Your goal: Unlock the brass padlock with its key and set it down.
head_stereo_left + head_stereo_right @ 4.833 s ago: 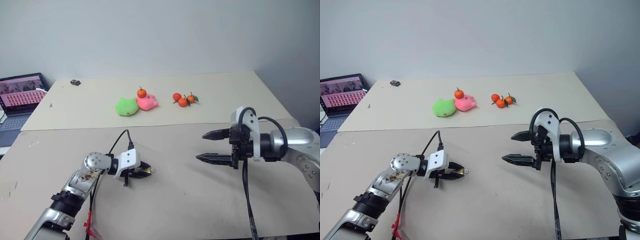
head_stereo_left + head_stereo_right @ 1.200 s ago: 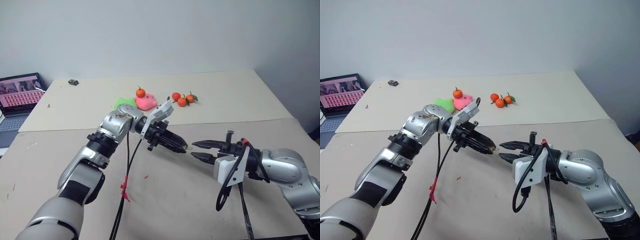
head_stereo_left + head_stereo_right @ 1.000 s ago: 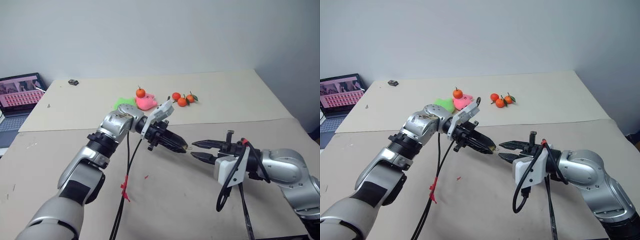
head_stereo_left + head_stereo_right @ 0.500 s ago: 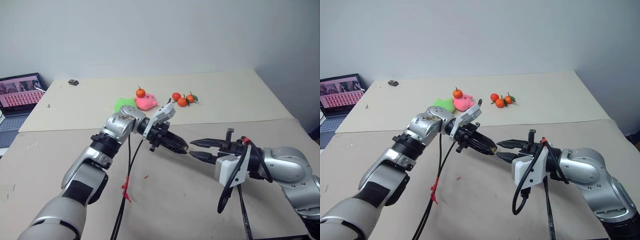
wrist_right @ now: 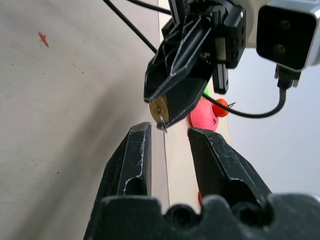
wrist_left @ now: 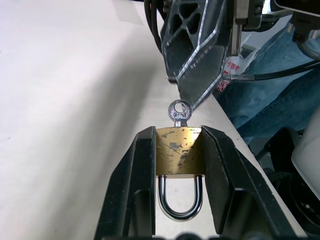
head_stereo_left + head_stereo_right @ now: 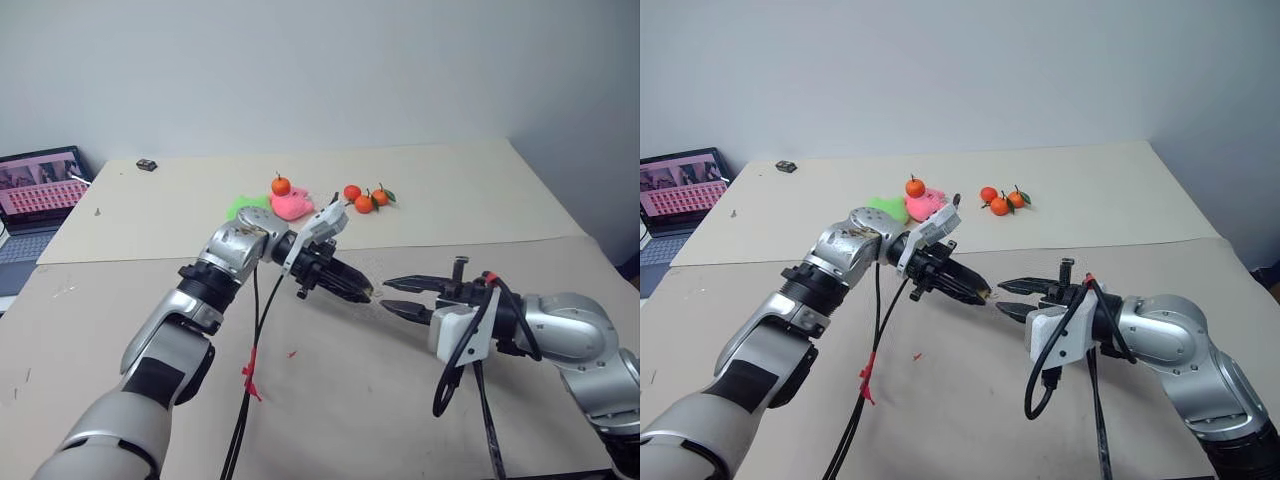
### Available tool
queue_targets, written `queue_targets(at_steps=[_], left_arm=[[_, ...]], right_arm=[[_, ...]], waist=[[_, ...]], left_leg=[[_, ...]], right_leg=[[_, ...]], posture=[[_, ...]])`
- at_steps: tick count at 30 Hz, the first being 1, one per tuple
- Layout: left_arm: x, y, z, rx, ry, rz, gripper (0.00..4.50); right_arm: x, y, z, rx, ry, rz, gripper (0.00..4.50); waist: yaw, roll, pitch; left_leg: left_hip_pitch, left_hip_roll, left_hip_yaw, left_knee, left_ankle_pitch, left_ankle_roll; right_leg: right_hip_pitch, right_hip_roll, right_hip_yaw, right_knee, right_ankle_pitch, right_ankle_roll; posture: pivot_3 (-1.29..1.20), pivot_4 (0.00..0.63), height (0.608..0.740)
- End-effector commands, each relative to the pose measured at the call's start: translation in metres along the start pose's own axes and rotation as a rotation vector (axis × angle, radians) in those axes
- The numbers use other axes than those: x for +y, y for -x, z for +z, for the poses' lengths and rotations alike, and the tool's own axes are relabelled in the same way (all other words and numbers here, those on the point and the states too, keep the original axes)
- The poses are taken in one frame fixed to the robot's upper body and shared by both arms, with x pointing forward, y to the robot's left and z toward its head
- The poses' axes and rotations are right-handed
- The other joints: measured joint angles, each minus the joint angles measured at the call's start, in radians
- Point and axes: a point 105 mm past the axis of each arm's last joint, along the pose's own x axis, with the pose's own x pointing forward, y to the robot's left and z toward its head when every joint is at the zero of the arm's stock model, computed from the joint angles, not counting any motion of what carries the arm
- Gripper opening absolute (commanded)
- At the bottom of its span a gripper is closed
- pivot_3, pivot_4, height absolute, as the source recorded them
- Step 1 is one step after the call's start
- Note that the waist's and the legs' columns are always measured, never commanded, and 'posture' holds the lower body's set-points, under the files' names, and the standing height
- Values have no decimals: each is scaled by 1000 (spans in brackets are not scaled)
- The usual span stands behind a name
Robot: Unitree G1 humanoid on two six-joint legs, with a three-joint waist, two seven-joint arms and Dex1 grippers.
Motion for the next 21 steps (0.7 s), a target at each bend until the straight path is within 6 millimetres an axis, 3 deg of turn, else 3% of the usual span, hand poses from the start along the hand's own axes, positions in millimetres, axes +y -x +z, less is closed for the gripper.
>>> queue_targets(at_steps=[1,21], left_arm=[[-1,7,9,-6,-41,12,812],[0,5,11,1,-52,4,812]], right_arm=[[-10,1,5,-26,27,-39,1594],[-4,-1,8,-26,44,-18,1594]], waist=[[0,0,0],[0,0,0]], left_leg=[[0,0,0,0,0,0],[0,0,0,0,0,0]], right_leg=[[0,0,0,0,0,0],[0,0,0,0,0,0]], posture=[[0,150,661],[0,150,661]])
